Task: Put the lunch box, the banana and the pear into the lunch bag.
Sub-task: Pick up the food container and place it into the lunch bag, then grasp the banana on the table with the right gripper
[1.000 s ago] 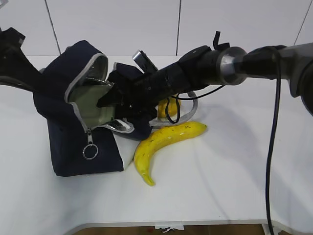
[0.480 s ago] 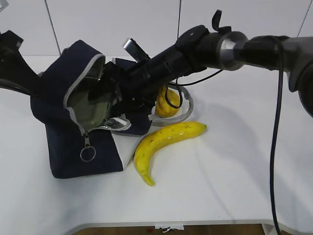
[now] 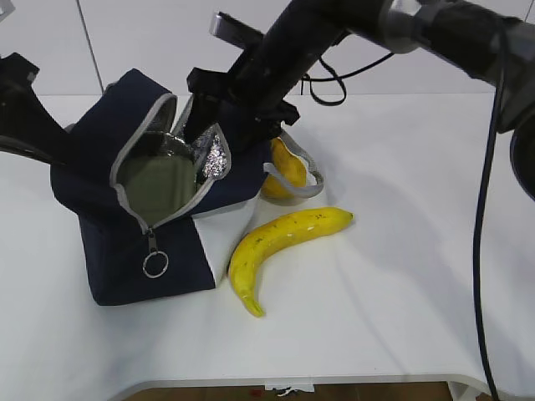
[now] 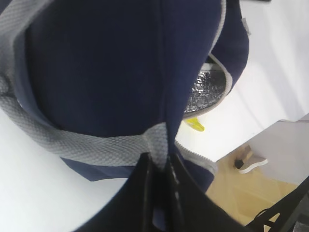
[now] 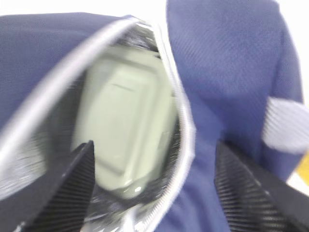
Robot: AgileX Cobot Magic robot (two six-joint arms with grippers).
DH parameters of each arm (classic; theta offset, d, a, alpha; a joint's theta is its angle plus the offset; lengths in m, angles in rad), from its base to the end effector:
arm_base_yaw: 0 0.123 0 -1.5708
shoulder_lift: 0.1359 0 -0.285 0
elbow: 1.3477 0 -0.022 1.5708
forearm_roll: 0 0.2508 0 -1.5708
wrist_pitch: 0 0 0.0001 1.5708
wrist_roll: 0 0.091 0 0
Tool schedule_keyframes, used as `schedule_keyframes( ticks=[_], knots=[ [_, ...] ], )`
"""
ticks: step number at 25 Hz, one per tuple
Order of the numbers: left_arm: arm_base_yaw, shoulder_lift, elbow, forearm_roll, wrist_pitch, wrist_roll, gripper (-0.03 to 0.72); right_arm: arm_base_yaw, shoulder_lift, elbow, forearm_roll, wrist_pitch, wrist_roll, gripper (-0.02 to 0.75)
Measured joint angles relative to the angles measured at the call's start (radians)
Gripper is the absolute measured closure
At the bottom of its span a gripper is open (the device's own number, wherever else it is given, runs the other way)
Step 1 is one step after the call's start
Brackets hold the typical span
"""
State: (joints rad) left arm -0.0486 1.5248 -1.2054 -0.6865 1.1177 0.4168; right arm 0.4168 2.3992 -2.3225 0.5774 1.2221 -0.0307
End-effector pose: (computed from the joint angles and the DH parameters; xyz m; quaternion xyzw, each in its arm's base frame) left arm 0.2960 -0.0663 0.2998 0.1058 0.9368 -0.2926 0.1601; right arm 0.4534 0.2518 0.2387 -0.1626 0.9303 0.3083 0.1142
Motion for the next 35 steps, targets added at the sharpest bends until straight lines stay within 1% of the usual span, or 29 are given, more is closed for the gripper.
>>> schedule_keyframes(
  ticks=[1,4,9,11,14,18,23,25,28,31,33,35],
  knots=[
    [0.0,0.0,0.0,0.0,0.0,0.0,0.68,0.0,0.0,-0.022,-0.029,0.002,0.018,0.145],
    [0.0,0.0,0.0,0.006,-0.002,0.0,0.68,-0.002,-0.009,-0.042,-0.054,0.004,0.054,0.146],
    [0.0,0.0,0.0,0.016,-0.006,0.0,0.68,-0.002,-0.064,-0.036,-0.067,0.011,0.067,0.146],
    [0.0,0.0,-0.002,0.029,-0.006,0.0,0.68,-0.002,-0.111,-0.005,-0.08,0.013,0.067,0.146],
    [0.0,0.0,-0.002,0.042,-0.006,0.0,0.68,-0.002,-0.196,0.074,-0.124,0.013,0.067,0.146],
    [0.0,0.0,-0.002,0.055,-0.006,0.0,0.68,-0.002,-0.335,0.239,-0.214,0.015,0.09,0.146],
    [0.0,0.0,-0.002,0.063,-0.008,0.0,0.68,-0.002,-0.499,0.444,-0.329,0.019,0.172,0.147],
    [0.0,0.0,-0.002,0.071,-0.008,0.0,0.679,-0.002,-0.545,0.518,-0.353,0.019,0.221,0.147],
    [0.0,0.0,-0.002,0.081,-0.008,0.0,0.679,-0.002,-0.575,0.617,-0.356,0.019,0.318,0.148],
    [0.0,0.0,-0.002,0.085,-0.008,0.0,0.679,-0.002,-0.577,0.685,-0.358,0.019,0.39,0.147],
    [0.0,0.0,-0.002,0.085,-0.008,0.0,0.679,-0.002,-0.572,0.699,-0.368,0.019,0.399,0.148],
    [0.0,0.0,-0.002,0.085,-0.008,0.0,0.679,-0.002,-0.558,0.701,-0.412,0.019,0.407,0.148]
  ],
)
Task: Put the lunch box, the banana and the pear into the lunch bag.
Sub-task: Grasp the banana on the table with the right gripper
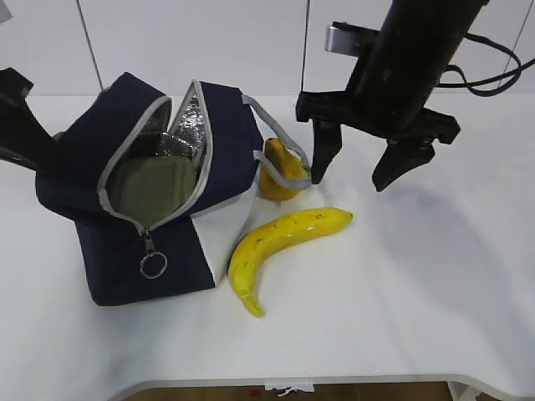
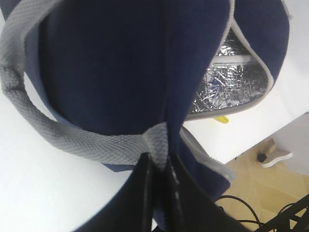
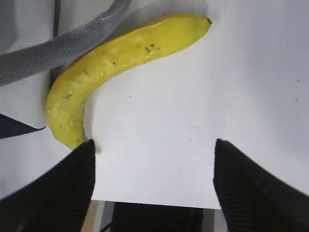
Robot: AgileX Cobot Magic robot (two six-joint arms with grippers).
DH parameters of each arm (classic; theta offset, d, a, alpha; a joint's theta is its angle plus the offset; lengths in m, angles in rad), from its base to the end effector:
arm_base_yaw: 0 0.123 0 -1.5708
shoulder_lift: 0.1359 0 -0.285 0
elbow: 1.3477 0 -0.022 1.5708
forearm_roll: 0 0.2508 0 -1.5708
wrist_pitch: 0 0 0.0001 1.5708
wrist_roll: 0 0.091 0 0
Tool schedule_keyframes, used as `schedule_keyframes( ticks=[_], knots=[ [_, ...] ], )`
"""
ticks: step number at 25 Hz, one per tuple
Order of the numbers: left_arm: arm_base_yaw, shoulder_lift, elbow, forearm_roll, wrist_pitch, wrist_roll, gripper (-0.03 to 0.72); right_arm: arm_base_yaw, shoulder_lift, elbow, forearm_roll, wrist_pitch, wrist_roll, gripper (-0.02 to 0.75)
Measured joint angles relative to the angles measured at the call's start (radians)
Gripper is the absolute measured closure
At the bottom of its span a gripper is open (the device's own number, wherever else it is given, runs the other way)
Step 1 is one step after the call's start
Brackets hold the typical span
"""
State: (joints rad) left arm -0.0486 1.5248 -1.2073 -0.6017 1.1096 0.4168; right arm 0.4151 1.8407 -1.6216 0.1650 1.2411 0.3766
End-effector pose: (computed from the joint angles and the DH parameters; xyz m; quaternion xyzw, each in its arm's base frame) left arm 0.2962 -0.0606 0.2964 0.1211 0.9463 -0.2539 0.1592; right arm 0.3438 0.1670 0.2856 -0.0002 0.9919 0.1120 0.0599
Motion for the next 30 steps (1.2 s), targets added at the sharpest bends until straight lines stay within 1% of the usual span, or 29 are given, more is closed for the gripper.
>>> schedule_keyframes(
  ticks=[3,5,13,16,18,21,25,28,30],
  knots=[
    [0.0,0.0,0.0,0.0,0.0,0.0,0.679,0.0,0.022,0.0,-0.031,-0.002,0.025,0.15],
    [0.0,0.0,0.0,0.0,0.0,0.0,0.679,0.0,0.041,0.002,-0.031,-0.002,0.082,0.154],
    [0.0,0.0,0.0,0.0,0.0,0.0,0.679,0.0,0.14,0.004,-0.02,-0.015,0.24,0.155],
    [0.0,0.0,0.0,0.0,0.006,0.0,0.679,0.0,0.167,0.004,0.006,-0.019,0.294,0.156],
    [0.0,0.0,0.0,0.0,0.008,0.0,0.679,0.0,0.187,0.004,0.033,-0.053,0.32,0.156],
    [0.0,0.0,0.0,0.002,0.008,0.0,0.679,0.0,0.198,0.006,0.075,-0.155,0.336,0.157],
    [0.0,0.0,0.0,0.002,0.008,0.0,0.679,0.0,0.198,0.006,0.095,-0.275,0.342,0.157],
    [0.0,0.0,0.0,0.002,0.012,0.0,0.679,0.0,0.199,0.006,0.097,-0.297,0.35,0.157],
    [0.0,0.0,0.0,0.002,0.015,0.0,0.679,0.0,0.21,0.006,0.099,-0.285,0.365,0.157]
  ],
)
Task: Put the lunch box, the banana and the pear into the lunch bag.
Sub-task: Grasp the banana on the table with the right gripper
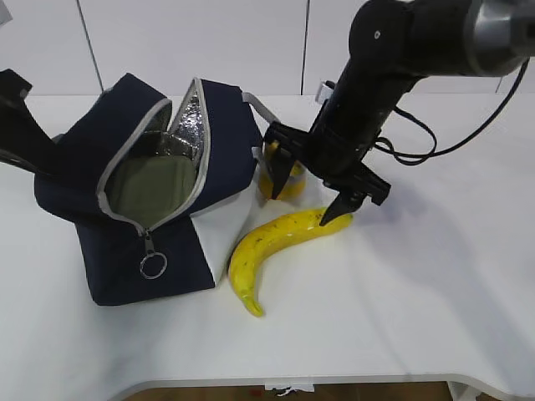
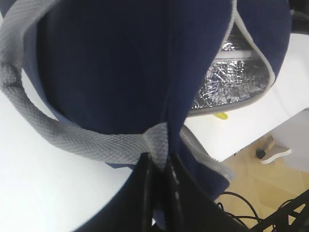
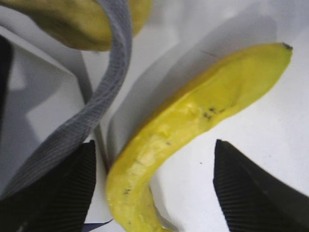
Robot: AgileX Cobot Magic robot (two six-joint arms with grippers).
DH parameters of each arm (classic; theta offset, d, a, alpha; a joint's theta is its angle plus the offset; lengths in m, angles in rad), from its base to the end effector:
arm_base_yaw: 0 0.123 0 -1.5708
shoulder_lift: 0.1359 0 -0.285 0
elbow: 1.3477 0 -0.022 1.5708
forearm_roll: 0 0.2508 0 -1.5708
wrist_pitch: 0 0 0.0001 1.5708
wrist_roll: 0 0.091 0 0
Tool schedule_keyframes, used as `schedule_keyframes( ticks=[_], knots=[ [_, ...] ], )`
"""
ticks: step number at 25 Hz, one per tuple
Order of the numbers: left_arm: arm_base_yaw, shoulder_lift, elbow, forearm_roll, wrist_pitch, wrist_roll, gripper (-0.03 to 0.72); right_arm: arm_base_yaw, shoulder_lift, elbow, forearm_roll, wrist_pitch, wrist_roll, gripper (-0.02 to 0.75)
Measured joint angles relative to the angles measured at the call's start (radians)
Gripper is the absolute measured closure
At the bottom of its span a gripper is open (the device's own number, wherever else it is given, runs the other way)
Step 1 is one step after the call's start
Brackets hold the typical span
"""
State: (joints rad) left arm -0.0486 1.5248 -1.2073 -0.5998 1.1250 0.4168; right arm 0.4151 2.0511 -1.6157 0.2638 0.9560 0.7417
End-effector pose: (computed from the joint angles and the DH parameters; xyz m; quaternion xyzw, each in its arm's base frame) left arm 0.2948 -0.0608 0.2961 0.1237 0.9468 -0.2552 0.1520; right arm 0.3882 0.1923 0.2053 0.2198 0.9595 0.1696 0.0466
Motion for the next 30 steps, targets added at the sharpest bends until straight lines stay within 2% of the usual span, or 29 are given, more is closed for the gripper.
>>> schedule_keyframes(
  ticks=[6,30],
  knots=[
    [0.0,0.0,0.0,0.0,0.003,0.0,0.679,0.002,0.06,0.0,0.001,0.067,0.016,0.157],
    [0.0,0.0,0.0,0.04,0.003,0.0,0.679,0.002,0.093,0.0,0.01,-0.042,0.133,0.157]
  ],
)
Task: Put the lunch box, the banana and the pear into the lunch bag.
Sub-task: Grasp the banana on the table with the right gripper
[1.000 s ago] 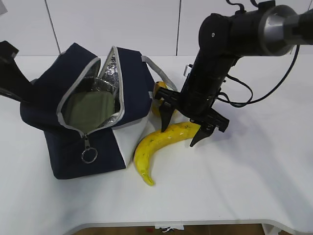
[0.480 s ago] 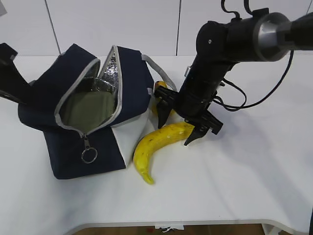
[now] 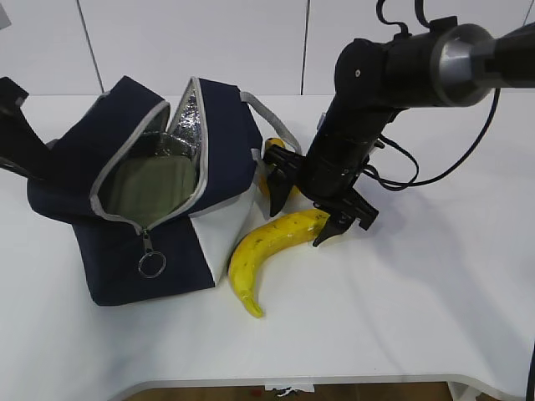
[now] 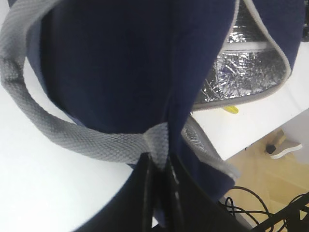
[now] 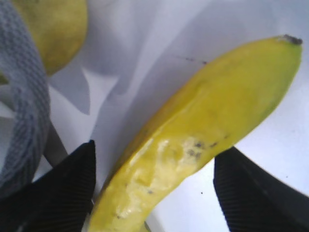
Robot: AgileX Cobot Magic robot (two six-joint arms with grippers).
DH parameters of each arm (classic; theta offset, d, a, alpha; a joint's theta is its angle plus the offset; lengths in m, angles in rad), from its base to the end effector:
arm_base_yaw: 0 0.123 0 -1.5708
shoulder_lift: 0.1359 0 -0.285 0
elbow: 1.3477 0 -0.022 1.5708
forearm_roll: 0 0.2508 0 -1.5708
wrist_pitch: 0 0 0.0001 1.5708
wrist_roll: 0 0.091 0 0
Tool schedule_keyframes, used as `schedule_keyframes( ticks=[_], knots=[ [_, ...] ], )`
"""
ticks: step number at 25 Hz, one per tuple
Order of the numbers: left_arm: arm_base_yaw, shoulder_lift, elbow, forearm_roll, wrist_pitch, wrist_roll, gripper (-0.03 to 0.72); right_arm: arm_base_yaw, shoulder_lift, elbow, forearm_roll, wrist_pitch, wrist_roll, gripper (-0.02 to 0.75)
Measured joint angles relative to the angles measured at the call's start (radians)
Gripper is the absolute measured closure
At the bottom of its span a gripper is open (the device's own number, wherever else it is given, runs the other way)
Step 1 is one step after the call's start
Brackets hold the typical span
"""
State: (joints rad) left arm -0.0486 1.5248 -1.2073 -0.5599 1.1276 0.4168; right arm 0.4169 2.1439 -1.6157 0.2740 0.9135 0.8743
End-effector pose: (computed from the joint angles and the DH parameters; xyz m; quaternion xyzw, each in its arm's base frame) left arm 0.2943 -0.0581 0.2943 0.1315 0.9509 -0.2377 0.1481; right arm 0.3965 0.1970 0.1657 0.2927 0.9430 0.1574 0.0153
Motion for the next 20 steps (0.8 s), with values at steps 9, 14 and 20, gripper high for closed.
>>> schedule_keyframes(
  ticks=[9,14,20],
  knots=[
    [0.0,0.0,0.0,0.003,0.0,0.0,0.679,0.0,0.02,0.0,0.009,-0.004,0.0,0.157],
    [0.0,0.0,0.0,0.003,0.0,0.0,0.679,0.0,0.02,0.0,0.03,-0.004,0.0,0.243],
    [0.0,0.0,0.0,0.003,0.0,0.0,0.679,0.0,0.02,0.0,0.037,0.01,0.002,0.454]
  ],
)
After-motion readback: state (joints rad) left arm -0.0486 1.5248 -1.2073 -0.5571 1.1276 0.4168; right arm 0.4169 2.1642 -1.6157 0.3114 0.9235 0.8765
